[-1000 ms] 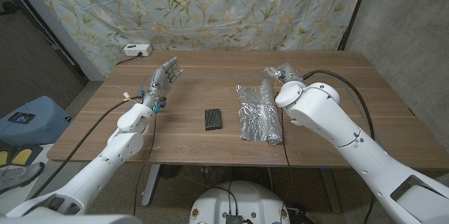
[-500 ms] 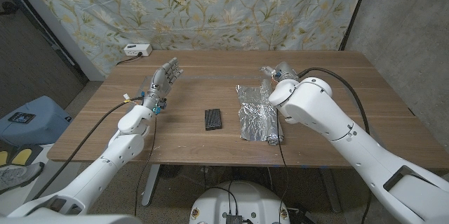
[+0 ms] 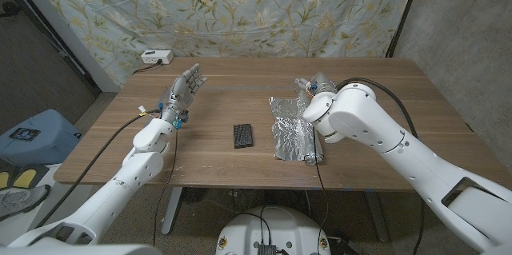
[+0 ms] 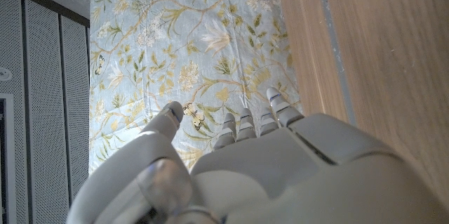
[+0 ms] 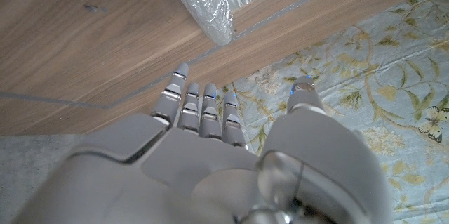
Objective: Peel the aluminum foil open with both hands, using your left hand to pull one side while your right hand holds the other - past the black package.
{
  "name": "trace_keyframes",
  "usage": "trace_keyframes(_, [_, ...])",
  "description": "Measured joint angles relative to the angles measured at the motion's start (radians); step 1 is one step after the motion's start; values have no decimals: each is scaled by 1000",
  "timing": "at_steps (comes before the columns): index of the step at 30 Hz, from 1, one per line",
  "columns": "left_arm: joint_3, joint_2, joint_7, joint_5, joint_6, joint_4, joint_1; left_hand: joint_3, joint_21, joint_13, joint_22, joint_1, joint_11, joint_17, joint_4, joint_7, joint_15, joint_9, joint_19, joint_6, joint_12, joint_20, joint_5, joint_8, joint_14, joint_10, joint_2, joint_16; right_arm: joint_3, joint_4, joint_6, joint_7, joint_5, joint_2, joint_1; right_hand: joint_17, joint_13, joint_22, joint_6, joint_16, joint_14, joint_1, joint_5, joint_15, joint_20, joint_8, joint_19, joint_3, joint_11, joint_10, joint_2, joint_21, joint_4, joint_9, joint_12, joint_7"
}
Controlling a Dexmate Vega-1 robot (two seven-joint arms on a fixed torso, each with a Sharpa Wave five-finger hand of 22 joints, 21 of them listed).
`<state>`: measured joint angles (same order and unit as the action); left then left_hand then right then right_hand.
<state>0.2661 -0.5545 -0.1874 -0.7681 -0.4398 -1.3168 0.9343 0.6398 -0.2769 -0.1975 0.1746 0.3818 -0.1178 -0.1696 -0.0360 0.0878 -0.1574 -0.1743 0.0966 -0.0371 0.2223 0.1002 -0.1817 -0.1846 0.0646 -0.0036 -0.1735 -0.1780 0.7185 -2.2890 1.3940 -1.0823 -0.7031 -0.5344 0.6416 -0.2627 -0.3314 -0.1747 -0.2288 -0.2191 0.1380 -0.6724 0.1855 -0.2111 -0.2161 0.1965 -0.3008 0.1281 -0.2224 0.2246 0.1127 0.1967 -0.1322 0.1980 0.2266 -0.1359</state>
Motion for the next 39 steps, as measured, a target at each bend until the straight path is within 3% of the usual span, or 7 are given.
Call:
trace_keyframes(18, [-5,2,4,-4,3,-1,2,-4,7,0,0,5,-4,0,-4,0,0,0,0,0,0,0,0,0,0,-4,-5,0,11,-15,1,-30,-56,-33,17,-9,-69,0,-25,0,22,12,7,0,0,0,0,-29,0,25,-2,0,1,5,21,-3])
trace_keyframes(39, [-8,16,-4,-3,-30,42,3,-8,15,0,0,5,-9,0,-8,3,-5,0,4,3,-4,4,0,0,5,-9,-5,0,25,46,2,-34,-98,-52,13,-14,-120,0,-25,0,27,12,11,-5,0,0,0,-42,0,25,-2,0,3,4,25,-3])
